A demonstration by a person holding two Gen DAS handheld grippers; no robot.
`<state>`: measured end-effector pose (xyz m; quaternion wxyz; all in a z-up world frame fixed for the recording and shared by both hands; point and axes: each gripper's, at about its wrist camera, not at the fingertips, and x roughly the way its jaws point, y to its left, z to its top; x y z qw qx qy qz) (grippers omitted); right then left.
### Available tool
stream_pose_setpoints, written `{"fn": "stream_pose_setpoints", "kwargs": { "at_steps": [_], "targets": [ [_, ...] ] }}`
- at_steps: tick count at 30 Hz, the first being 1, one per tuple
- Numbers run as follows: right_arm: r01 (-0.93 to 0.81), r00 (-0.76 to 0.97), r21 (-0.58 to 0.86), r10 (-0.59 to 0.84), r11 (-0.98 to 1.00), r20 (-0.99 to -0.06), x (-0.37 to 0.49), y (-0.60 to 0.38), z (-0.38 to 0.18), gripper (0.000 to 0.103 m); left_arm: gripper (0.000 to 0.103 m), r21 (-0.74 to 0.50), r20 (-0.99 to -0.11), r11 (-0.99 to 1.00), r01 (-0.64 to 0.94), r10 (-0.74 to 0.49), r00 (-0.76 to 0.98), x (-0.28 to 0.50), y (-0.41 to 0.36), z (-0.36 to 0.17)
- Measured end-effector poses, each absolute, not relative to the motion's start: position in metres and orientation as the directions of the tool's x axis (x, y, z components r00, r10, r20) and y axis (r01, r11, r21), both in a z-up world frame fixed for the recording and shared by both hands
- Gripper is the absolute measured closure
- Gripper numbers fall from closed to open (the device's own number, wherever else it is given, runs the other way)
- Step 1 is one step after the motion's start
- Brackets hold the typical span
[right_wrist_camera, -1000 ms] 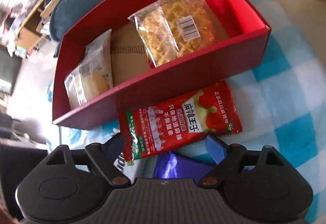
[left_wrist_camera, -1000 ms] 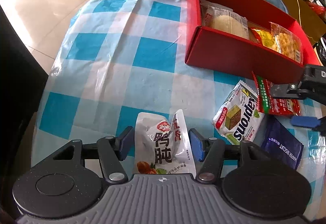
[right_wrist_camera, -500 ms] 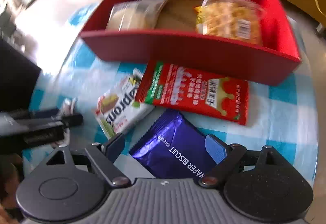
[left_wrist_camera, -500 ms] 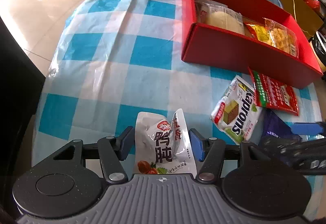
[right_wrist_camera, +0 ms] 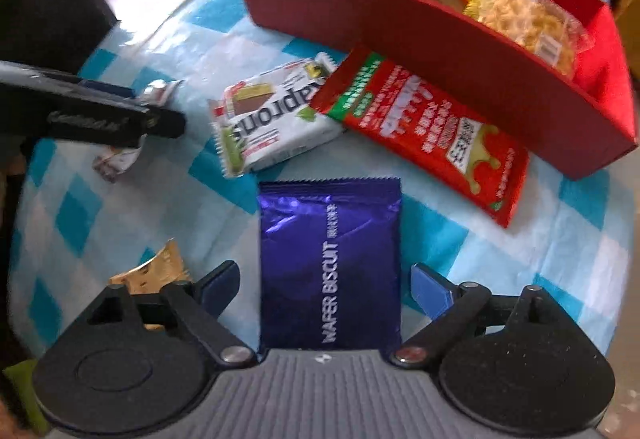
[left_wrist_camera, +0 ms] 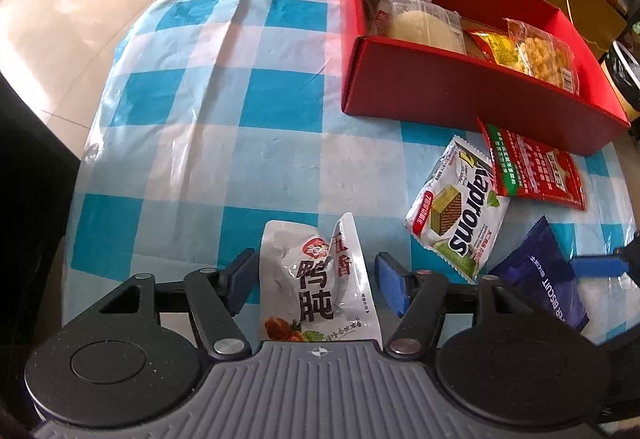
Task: Organize snacks
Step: 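Grasp the white duck-snack bag with the left tool while the right tool grasps the blue Wafer Biscuit pack, then carry both packs over the red box and lower them inside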
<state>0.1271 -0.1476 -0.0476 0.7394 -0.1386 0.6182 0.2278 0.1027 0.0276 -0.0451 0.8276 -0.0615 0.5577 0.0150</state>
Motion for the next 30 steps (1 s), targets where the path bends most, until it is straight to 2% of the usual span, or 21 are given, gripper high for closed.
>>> {"fn": "stream_pose_setpoints", "kwargs": {
  "at_steps": [1,3,5,6,9,10,11,12,13,14,30],
  "targets": [
    [-0.496,0.146,0.059,0.15,0.866,-0.978,0.127,-0.145,-0.05,0.002,0.03,-0.083,-0.924,0.992,-0.091,-0.043,0.381,0.102,0.027,-0.045],
    [-0.472,0.167,0.046,0.141,0.881,-0.976,0.124,-0.142,-0.055,0.0,0.029,-0.074,-0.923,0.994,-0.082,-0.037,0.384,0.101,0.028,-0.046],
    [-0.439,0.18,0.044,0.136,0.897,-0.974,0.124,-0.143,-0.056,0.0,0.021,-0.063,-0.922,0.995,-0.079,-0.028,0.385,0.102,0.028,-0.047],
    [-0.426,0.178,0.045,0.133,0.903,-0.975,0.127,-0.146,-0.057,0.0,0.012,-0.057,-0.926,0.996,-0.076,-0.024,0.377,0.103,0.029,-0.049],
    [-0.404,0.185,0.037,0.121,0.914,-0.975,0.129,-0.147,-0.058,0.0,0.009,-0.003,-0.925,0.999,-0.047,0.016,0.38,0.102,0.022,-0.053],
    [-0.399,0.189,0.036,0.12,0.916,-0.975,0.129,-0.147,-0.058,0.003,0.011,-0.002,-0.923,0.999,-0.05,0.017,0.384,0.1,0.022,-0.053],
    [-0.399,0.196,0.04,0.128,0.916,-0.972,0.127,-0.148,-0.055,0.013,0.014,-0.009,-0.924,0.998,-0.062,0.015,0.383,0.1,0.023,-0.052],
    [-0.397,0.204,0.04,0.131,0.917,-0.97,0.126,-0.148,-0.052,0.017,0.025,-0.009,-0.922,0.997,-0.074,0.02,0.386,0.099,0.026,-0.05],
    [-0.394,0.21,0.042,0.135,0.918,-0.968,0.121,-0.155,-0.042,0.028,0.037,-0.014,-0.921,0.997,-0.077,0.017,0.389,0.098,0.028,-0.047],
    [-0.387,0.215,0.045,0.138,0.921,-0.967,0.119,-0.155,-0.039,0.038,0.041,-0.026,-0.922,0.996,-0.082,0.008,0.387,0.098,0.031,-0.045],
    [-0.328,0.291,0.047,0.149,0.944,-0.945,0.105,-0.169,-0.016,0.039,0.042,-0.081,-0.916,0.994,-0.077,-0.044,0.4,0.093,0.026,-0.028]
  ]
}}
